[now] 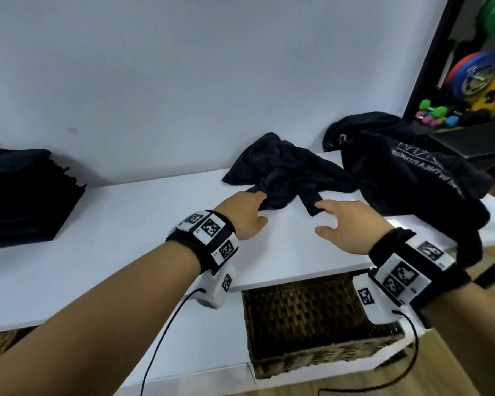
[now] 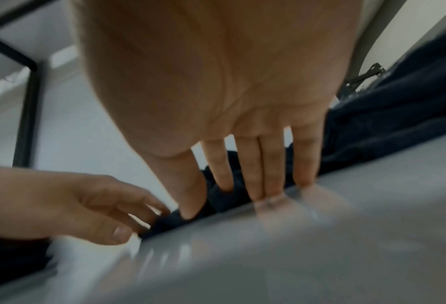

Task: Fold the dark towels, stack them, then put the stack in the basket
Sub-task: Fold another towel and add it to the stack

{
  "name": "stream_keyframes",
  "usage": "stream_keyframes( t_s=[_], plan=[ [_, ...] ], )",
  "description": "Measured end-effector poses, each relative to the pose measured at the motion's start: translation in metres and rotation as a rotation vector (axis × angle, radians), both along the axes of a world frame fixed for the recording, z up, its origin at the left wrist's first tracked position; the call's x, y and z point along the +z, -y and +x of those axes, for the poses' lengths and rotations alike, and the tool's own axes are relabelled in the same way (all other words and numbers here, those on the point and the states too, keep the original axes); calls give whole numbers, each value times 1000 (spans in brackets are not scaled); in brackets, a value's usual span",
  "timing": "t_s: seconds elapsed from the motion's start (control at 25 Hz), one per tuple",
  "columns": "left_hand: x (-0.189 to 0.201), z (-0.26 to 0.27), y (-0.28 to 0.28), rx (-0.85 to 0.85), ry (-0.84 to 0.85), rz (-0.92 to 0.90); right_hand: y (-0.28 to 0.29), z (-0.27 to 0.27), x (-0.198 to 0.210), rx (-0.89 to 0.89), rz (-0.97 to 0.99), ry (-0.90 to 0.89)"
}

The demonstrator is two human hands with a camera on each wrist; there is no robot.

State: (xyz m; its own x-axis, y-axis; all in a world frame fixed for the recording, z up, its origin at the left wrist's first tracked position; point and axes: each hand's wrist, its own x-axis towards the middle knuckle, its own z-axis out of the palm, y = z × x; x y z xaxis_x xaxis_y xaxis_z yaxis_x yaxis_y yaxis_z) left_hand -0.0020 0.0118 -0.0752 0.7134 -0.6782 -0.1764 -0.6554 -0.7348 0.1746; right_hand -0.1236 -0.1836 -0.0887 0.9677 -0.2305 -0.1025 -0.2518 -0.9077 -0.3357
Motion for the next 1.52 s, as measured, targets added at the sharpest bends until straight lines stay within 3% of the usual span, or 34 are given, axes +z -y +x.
stream_keyframes(
  t_s=[0.32, 0.52, 0.68, 0.96, 1.12, 1.36, 1.52],
  plan=[
    [12, 17, -11, -88, 147, 230, -15, 28, 3, 43, -340, -118],
    [3, -3, -51, -38, 129, 185, -21, 24, 7, 62, -341, -163],
    [-4, -39, -113, 4, 161, 176, -35, 10, 7, 110, -350, -96],
    [6, -55, -227, 257, 121, 65, -65, -1, 14, 280, -129, -52],
    [-5, -49, -273, 298, 144, -17, -110, -17, 7, 317, 38, 23],
    [-26, -43, -347, 278, 37, -109, -187, -41, 16, -38, 632, 250],
    [-35, -39, -364, 99, 80, -180, -219, -60, 21, -223, 884, 452]
  ],
)
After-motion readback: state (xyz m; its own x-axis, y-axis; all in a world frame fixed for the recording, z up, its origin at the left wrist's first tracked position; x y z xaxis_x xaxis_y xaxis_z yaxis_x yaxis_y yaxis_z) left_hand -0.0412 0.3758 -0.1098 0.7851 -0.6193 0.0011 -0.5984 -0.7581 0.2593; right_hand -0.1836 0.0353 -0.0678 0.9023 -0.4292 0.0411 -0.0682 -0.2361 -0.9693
